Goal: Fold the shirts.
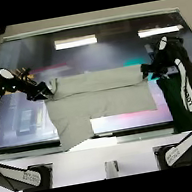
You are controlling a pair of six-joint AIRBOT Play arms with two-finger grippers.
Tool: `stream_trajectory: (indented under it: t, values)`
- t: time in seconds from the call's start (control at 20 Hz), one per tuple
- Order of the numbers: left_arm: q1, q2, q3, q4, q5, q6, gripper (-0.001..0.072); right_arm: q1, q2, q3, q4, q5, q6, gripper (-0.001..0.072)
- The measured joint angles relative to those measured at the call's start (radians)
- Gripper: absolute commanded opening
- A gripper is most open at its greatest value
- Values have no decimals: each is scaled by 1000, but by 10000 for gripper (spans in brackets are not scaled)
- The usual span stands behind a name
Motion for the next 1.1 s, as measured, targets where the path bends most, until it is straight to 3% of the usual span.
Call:
stream_trajectory:
  t: [0.25,0.5,0.85,1.1]
  values:
    - [35,66,-5,3,-87,-13,528,-8,72,0,-43,67,-36,422]
    - [54,224,-172,11,-114,22,528,-67,139,-64,47,158,-48,423]
    - [68,493,-654,5,14,99,528,-91,352,-396,93,85,-88,423]
    - [71,557,-855,-61,106,124,527,-93,411,-509,92,50,-106,423]
